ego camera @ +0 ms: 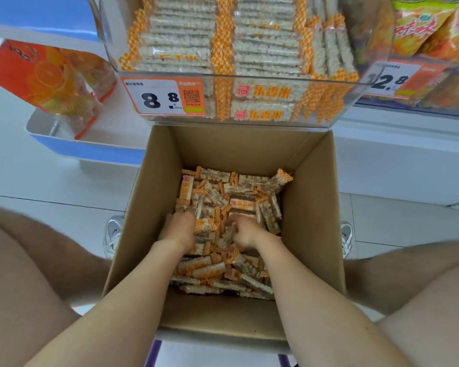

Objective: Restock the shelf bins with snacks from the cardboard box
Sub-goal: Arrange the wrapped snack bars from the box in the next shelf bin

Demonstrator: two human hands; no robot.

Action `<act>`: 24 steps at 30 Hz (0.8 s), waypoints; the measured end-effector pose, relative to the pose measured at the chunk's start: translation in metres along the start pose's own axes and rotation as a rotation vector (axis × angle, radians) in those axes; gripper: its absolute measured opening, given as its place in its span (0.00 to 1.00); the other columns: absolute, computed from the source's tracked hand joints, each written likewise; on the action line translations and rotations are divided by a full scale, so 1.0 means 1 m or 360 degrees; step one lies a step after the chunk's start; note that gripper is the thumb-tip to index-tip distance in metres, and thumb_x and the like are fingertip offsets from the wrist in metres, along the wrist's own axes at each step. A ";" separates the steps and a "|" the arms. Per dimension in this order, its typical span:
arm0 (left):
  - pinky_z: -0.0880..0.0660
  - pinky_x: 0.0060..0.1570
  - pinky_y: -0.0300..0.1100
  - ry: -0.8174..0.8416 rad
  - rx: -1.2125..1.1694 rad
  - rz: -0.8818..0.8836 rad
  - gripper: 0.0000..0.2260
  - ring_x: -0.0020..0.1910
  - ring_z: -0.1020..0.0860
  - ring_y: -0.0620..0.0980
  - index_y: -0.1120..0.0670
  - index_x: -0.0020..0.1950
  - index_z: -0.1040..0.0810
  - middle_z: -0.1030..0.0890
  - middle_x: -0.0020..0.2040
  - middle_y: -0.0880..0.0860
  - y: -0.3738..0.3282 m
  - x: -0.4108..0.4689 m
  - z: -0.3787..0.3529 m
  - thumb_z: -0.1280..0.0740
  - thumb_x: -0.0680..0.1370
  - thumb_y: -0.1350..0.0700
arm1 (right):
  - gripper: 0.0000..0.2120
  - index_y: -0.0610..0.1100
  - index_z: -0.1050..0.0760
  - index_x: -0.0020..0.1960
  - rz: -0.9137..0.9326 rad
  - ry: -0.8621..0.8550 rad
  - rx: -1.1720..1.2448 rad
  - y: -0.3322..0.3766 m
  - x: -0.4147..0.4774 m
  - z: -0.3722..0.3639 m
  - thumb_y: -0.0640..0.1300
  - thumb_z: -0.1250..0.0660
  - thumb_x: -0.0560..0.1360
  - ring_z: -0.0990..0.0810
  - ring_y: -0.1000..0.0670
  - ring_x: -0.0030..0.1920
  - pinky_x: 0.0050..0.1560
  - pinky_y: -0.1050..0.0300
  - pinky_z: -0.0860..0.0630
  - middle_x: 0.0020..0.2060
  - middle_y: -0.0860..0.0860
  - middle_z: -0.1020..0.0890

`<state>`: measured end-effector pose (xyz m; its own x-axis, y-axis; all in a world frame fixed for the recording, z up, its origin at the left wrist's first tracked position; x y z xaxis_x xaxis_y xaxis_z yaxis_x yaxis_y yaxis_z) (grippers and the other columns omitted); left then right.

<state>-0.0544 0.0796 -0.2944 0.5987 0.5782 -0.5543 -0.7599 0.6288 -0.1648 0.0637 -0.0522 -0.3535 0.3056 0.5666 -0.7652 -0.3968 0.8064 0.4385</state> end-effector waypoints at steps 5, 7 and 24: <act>0.24 0.64 0.58 0.0076 -0.0088 0.0019 0.24 0.69 0.28 0.64 0.51 0.76 0.33 0.29 0.74 0.57 0.007 0.007 -0.011 0.31 0.82 0.59 | 0.38 0.61 0.49 0.84 -0.0158 0.0306 -0.0589 -0.005 0.032 -0.036 0.39 0.37 0.82 0.34 0.33 0.73 0.65 0.37 0.25 0.80 0.41 0.41; 0.25 0.67 0.59 0.0112 -0.0138 0.0030 0.27 0.71 0.30 0.65 0.51 0.79 0.36 0.32 0.77 0.58 0.010 0.010 -0.017 0.31 0.82 0.59 | 0.33 0.57 0.42 0.83 -0.0172 0.0190 -0.0925 -0.010 0.034 -0.034 0.42 0.35 0.82 0.45 0.30 0.78 0.73 0.32 0.37 0.79 0.39 0.43; 0.20 0.45 0.36 -0.0101 -0.0808 -0.0354 0.21 0.50 0.19 0.42 0.45 0.59 0.20 0.18 0.51 0.43 -0.042 -0.007 0.053 0.20 0.71 0.60 | 0.21 0.35 0.21 0.60 0.0024 -0.0494 0.1158 -0.007 -0.051 0.074 0.50 0.45 0.85 0.17 0.44 0.40 0.40 0.45 0.17 0.43 0.43 0.18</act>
<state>-0.0133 0.0768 -0.2404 0.7608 0.5002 -0.4134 -0.6305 0.4192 -0.6532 0.1147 -0.0744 -0.2827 0.5748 0.5133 -0.6372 0.2301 0.6459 0.7279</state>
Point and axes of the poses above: each hand's wrist, its own x-axis towards the middle knuckle, its own z-axis out of the back of the hand, y = z × x, the point moved 10 cm from there along x, towards the middle knuckle
